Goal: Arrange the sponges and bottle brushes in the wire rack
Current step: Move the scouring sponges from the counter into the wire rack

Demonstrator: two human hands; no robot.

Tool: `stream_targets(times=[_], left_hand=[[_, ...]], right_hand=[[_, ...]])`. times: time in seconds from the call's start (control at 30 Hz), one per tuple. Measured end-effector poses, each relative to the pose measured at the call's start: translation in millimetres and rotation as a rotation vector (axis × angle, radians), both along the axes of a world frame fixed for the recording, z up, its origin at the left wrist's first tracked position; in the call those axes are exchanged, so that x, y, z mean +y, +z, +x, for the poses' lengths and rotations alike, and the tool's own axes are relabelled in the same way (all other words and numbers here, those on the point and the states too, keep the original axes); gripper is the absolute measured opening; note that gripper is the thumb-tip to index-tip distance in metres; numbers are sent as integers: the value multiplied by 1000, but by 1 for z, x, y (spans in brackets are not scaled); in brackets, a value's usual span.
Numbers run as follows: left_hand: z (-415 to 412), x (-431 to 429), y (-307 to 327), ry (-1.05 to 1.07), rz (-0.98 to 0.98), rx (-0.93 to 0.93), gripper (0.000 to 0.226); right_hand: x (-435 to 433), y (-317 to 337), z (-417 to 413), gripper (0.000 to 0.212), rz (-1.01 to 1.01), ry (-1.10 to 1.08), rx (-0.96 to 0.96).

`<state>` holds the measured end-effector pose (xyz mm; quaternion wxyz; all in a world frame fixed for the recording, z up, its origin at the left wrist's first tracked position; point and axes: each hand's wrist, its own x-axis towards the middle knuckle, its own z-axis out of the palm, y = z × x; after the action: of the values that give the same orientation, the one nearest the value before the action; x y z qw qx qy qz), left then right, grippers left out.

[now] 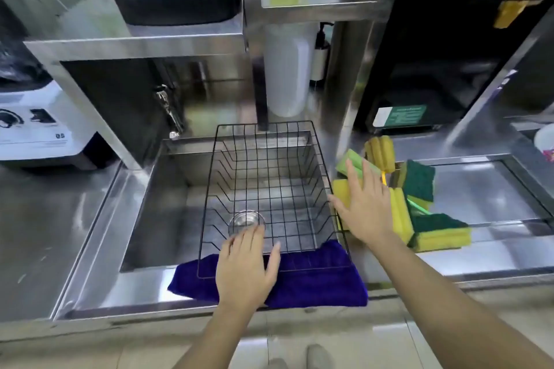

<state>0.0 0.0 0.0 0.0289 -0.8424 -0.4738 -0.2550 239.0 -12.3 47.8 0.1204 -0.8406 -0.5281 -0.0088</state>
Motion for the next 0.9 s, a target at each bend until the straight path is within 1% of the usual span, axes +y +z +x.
stream_targets(times=[0.1,0.2,0.27,0.4,0.47,0.57,0.63,0.67,0.8,0.9], left_hand=[[1,-4,-7,-16,116,49,42],[-1,-4,-12,-25,188,63,45],[-1,-4,-13,-10,226,54,51],[-1,-4,-17,-17,241,43,57],[-1,-3,-17,-15,239,48,57],[0,-3,-17,-8,242,56,57],[0,-3,-17,-13,242,67,57],[0,-3,-16,-13,238,76,57],[0,-3,-16,-21,234,86,56],[-1,-3,-16,-30,219,92,56]], right_hand=[[2,-3,2,72,-28,-13,-8],[8,-3,0,68,-165,-43,71],[11,-1,-1,66,-187,-48,93],[11,-1,-3,66,-175,-142,304],[12,-2,-2,73,-132,-225,423],[18,1,4,99,-96,-346,633],[22,5,8,113,-109,-393,649],[23,6,9,115,-117,-414,635],[27,13,14,104,-139,-465,586],[29,24,19,102,-144,-500,594]])
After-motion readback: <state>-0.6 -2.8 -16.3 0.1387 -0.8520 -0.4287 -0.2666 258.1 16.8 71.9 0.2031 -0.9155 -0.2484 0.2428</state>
